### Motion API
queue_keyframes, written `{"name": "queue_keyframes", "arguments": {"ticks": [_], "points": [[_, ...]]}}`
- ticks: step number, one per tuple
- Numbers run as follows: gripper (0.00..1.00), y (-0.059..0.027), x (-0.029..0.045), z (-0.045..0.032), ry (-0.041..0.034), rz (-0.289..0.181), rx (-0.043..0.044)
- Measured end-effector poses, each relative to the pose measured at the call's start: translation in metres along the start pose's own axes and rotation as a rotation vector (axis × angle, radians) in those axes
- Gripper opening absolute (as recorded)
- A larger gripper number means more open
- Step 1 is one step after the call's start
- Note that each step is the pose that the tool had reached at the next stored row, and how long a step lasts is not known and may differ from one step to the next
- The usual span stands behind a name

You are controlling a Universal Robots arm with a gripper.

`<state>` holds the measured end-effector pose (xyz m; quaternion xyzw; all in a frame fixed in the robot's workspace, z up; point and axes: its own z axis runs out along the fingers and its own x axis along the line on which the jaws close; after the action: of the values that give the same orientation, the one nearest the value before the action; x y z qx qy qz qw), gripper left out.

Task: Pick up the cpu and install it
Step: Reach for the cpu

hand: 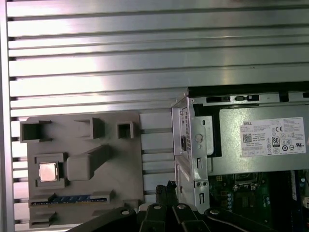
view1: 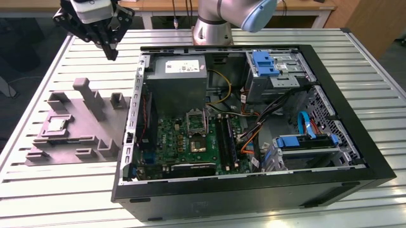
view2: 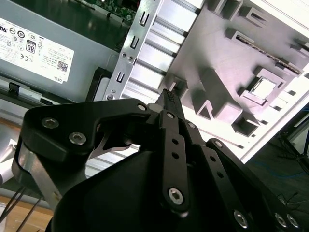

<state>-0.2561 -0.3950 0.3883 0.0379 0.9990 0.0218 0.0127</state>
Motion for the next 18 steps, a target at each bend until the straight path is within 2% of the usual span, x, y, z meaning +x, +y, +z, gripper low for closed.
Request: {"name": "queue_keyframes", "arguments": {"ticks": [18], "points": [[0.11,-0.0005,0.006,-0.0001,-0.0001,0.0,0.0]]}}
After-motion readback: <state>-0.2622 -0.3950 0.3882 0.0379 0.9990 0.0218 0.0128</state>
